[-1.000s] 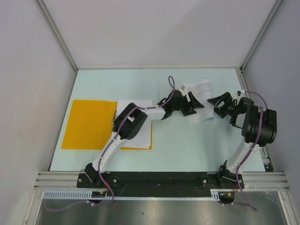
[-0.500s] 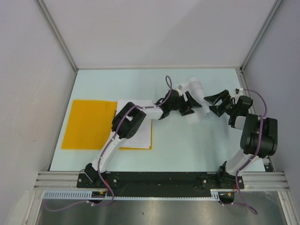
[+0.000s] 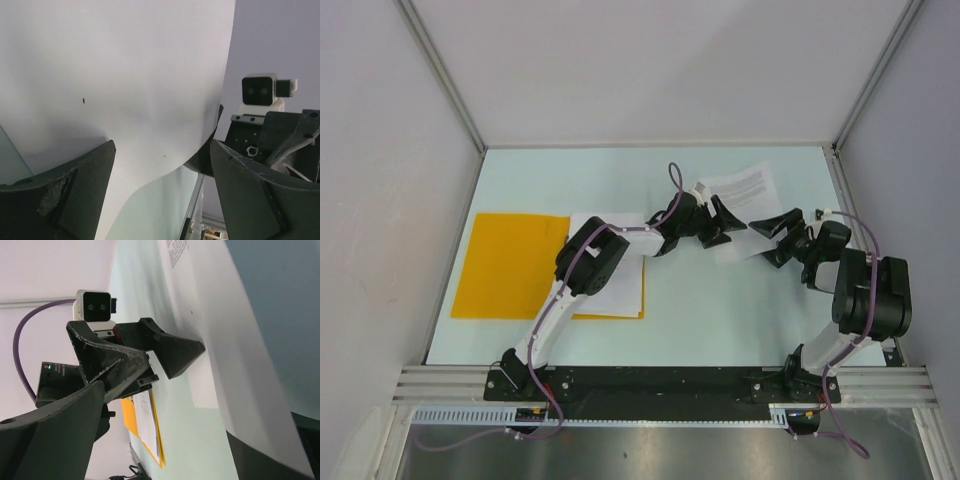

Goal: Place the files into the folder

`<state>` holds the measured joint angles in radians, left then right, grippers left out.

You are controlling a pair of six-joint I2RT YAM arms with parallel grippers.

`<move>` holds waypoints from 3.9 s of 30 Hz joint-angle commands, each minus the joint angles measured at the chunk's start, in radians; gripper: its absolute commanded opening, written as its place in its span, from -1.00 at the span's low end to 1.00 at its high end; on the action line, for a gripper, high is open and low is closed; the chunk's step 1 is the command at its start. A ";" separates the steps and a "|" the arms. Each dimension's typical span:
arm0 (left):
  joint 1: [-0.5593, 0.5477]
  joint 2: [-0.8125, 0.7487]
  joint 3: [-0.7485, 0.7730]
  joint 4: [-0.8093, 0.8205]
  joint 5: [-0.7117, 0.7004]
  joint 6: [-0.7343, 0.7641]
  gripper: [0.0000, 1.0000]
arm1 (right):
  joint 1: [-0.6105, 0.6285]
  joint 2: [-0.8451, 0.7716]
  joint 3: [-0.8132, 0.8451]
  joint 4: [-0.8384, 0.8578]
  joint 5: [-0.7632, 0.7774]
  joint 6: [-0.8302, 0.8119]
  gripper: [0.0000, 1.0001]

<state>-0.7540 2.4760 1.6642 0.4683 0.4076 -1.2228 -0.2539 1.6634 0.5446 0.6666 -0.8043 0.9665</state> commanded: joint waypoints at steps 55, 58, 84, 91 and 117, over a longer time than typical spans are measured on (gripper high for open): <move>0.200 -1.862 -0.804 -1.054 -0.585 0.658 0.99 | 0.935 -0.144 0.797 -0.414 0.870 -0.256 -1.00; 0.199 -1.910 -0.810 -1.100 -0.627 0.651 0.99 | 0.958 -0.100 0.847 -0.342 0.843 -0.169 -1.00; 0.202 -1.936 -0.848 -1.079 -0.602 0.657 0.99 | 1.096 -0.017 0.198 0.005 1.077 0.156 -1.00; 0.202 -1.939 -0.857 -1.073 -0.593 0.652 0.99 | 1.144 0.025 0.193 0.063 1.108 0.202 -1.00; 0.206 -1.947 -0.850 -1.079 -0.572 0.649 0.99 | 1.332 0.170 0.193 0.195 1.369 0.370 -1.00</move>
<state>-0.5579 0.5404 0.8116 -0.6308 -0.1761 -0.5831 1.0519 1.8050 0.7383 0.8001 0.4625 1.2976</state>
